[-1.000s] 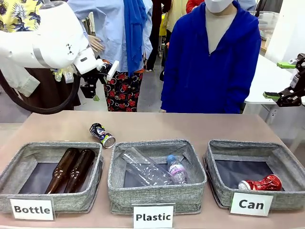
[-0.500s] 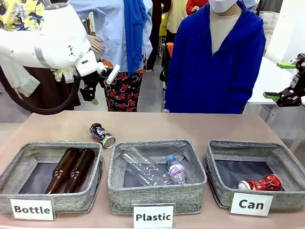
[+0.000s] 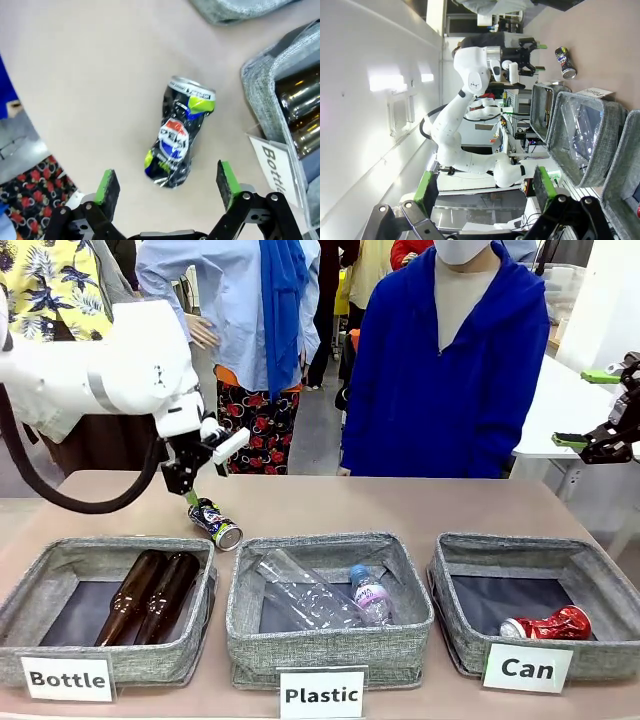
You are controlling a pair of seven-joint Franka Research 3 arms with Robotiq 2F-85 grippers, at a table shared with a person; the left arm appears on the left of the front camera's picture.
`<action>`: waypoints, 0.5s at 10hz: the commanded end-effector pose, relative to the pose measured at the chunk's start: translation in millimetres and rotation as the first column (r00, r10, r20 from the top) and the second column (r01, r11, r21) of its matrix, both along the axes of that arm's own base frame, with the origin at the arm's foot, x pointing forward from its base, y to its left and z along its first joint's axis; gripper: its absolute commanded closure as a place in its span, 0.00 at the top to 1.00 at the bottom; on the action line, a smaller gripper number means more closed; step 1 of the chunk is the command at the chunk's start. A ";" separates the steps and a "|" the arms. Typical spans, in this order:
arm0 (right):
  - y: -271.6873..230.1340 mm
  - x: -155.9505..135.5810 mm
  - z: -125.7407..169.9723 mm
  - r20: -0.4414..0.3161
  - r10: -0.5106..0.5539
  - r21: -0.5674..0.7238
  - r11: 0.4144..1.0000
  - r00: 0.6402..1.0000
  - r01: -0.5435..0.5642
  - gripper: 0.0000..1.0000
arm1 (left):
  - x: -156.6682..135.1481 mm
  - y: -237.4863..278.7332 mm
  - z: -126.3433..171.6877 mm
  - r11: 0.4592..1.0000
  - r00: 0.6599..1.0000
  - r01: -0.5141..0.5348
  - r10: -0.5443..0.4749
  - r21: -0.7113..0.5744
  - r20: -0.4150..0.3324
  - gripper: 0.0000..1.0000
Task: Sort the can waste into the basket.
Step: Pick up the can waste from the table and place it in the right Fabric basket.
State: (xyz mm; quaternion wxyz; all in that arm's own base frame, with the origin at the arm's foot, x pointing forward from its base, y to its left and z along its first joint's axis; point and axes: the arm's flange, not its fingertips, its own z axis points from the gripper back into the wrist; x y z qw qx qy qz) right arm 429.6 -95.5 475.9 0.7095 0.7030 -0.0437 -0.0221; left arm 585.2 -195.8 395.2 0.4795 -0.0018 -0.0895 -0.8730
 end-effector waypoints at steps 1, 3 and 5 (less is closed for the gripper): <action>-2.1 -0.1 2.0 0.018 0.014 -0.005 1.000 1.000 -0.013 1.00 | -10.9 -1.3 -23.5 0.999 0.999 0.030 -0.031 0.015 0.027 1.00; -2.1 -0.1 2.0 0.018 0.014 -0.005 1.000 1.000 -0.013 1.00 | -13.9 -4.5 -49.3 0.998 1.000 0.009 -0.011 0.058 0.028 1.00; -2.1 -0.1 2.0 0.018 0.014 -0.005 1.000 1.000 -0.013 1.00 | -6.6 -6.2 -68.1 0.996 1.000 0.000 -0.001 0.084 0.009 1.00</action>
